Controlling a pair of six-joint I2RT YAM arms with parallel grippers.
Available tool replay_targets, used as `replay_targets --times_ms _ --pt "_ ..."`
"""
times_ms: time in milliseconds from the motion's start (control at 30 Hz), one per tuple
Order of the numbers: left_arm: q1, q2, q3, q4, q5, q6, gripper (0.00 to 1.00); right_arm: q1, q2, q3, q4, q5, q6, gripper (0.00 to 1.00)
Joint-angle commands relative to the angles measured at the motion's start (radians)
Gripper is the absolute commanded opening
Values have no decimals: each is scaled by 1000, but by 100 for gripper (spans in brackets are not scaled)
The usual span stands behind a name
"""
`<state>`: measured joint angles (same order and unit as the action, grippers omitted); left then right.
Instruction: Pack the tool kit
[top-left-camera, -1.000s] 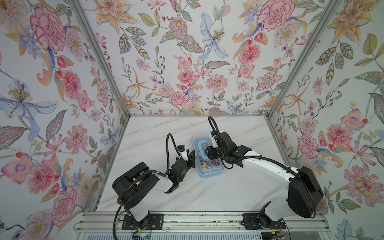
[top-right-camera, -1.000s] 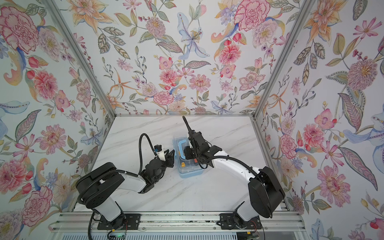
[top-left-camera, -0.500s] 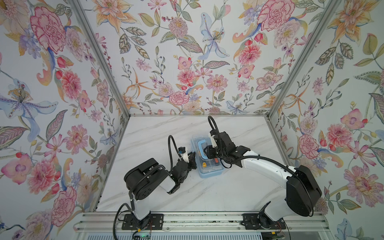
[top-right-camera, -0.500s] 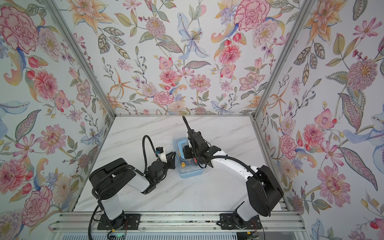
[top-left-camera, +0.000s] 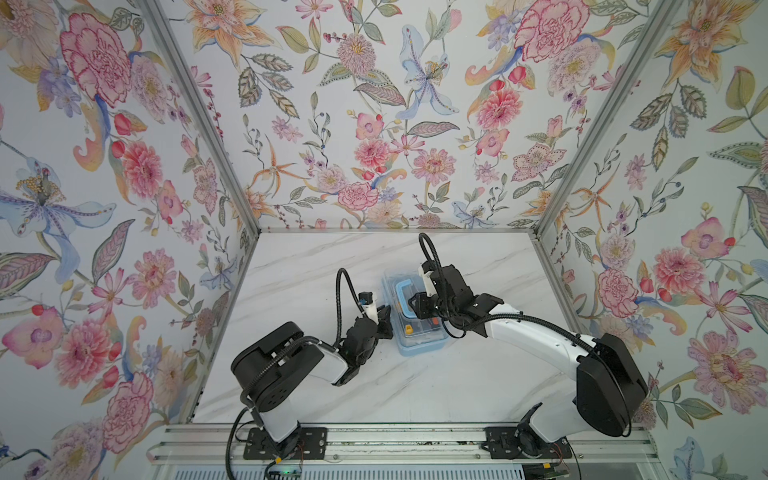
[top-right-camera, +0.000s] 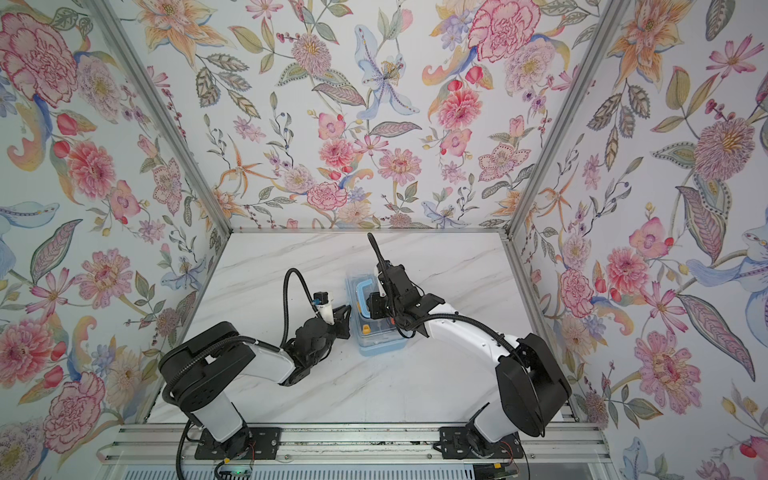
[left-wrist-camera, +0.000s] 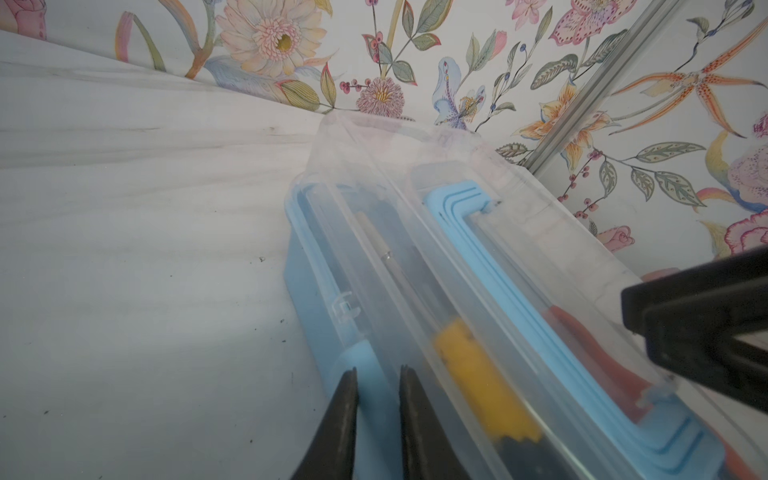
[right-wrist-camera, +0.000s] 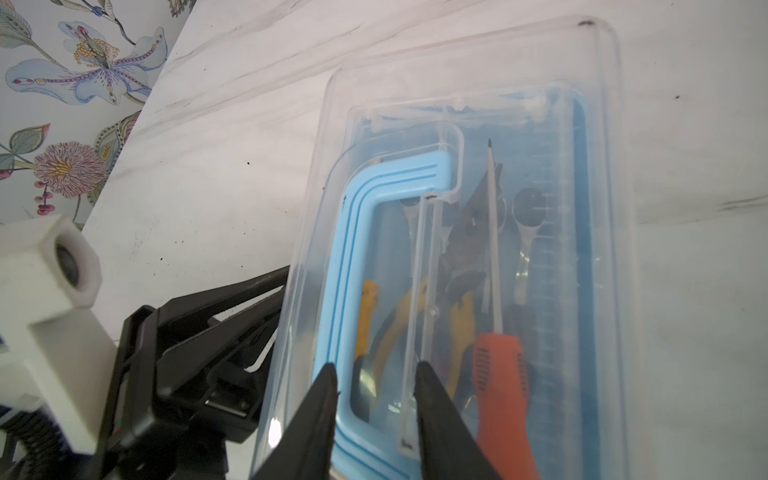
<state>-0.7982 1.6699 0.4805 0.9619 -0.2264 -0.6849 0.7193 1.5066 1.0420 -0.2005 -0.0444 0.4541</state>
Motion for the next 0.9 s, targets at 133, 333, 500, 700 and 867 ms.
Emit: replay_targets --times_ms 133,333,500,700,867 --pt "43 -200 30 -463 60 55 21 -11 10 -12 -172 2 1 34" --pt "97 -246 91 -548 140 46 27 -20 29 13 -183 -6 -8 34" --pt "154 -164 299 -798 322 -59 40 -22 23 30 -200 -9 -11 35" --pt "188 -39 387 -904 493 -137 40 -21 17 27 -201 -9 -9 35" --pt "188 -47 360 -897 495 -157 41 -24 9 18 -201 -6 -10 35"
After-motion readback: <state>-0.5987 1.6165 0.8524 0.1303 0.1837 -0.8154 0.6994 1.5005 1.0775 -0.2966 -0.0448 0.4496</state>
